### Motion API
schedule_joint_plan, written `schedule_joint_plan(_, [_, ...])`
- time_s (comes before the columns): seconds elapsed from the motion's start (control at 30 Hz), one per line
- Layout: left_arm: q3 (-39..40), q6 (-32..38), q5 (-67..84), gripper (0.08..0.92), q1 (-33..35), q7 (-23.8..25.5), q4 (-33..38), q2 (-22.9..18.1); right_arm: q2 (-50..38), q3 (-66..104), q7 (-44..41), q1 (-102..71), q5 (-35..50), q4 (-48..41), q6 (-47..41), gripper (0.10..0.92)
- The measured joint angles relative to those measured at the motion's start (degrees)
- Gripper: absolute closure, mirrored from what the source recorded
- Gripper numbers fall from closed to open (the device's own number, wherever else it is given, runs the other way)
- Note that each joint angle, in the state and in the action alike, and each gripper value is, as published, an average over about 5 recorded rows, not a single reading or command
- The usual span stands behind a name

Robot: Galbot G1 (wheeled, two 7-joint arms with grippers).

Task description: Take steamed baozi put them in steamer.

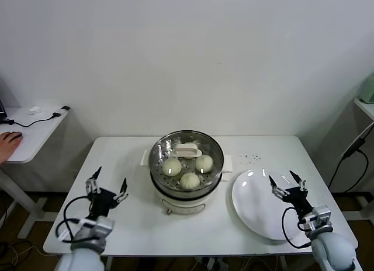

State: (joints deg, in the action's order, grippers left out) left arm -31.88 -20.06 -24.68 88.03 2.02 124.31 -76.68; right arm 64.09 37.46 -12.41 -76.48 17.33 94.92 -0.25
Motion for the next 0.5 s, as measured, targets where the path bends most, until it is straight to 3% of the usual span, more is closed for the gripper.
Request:
schedule_joint_plan(0.2, [-8.19, 9.87, 15.72, 0.177, 5.33, 1.68, -0.75, -4.5, 0.4, -0.14, -0.23, -0.87, 0.02, 1.8, -0.01, 0.203])
schedule_joint_plan(0.5, [-13.76, 18.35, 25.98, 0.177, 10.62, 4.49, -2.0, -9.32, 0.67, 0.53, -0.86, -2.33, 0.27, 3.45, 0.42, 0.203])
